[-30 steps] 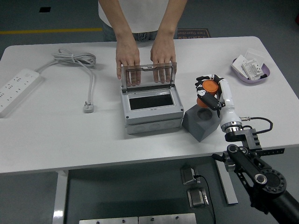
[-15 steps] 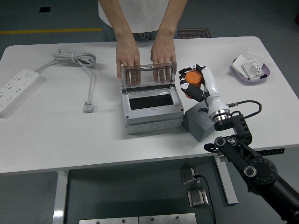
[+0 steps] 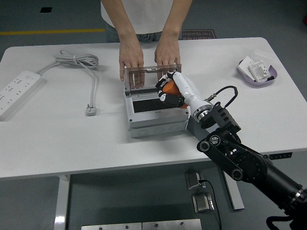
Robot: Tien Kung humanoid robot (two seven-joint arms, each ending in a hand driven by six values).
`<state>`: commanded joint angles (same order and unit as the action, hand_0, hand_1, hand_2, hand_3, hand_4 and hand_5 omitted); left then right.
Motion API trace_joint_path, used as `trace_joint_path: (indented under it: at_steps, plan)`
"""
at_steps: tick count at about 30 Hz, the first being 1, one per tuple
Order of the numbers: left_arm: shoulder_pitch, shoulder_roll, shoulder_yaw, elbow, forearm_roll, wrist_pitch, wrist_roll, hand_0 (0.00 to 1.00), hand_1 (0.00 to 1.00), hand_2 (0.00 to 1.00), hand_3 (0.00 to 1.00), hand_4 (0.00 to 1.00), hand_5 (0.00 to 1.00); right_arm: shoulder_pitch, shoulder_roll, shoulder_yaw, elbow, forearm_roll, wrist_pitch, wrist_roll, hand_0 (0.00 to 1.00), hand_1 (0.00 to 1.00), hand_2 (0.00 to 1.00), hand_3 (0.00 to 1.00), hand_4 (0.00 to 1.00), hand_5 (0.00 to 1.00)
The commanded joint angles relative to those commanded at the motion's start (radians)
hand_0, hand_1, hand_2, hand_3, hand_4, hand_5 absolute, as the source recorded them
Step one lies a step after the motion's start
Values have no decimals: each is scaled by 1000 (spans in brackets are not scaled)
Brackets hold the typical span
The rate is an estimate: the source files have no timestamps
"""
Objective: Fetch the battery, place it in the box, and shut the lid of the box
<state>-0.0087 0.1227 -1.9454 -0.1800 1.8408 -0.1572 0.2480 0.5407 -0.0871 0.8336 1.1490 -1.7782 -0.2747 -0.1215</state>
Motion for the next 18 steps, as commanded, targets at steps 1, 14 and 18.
trace_joint_path:
  at_steps: [1,14,18]
  plan:
    - [-1,0,0,0,1,0,0,683,682,663,772,752,408,9,0,-11,-2,-11,7,-6,224,405,457,338,161,2]
    - [-7,4,3,0,8,-2,2,682,684,664,772,751,407,120,-25,-153,-35,-58,71,-19,238,414,461,340,179,2]
    - [-9,5,5,0,8,-2,2,682,684,664,772,751,407,144,-34,-197,-56,-50,81,-12,238,414,461,340,179,2]
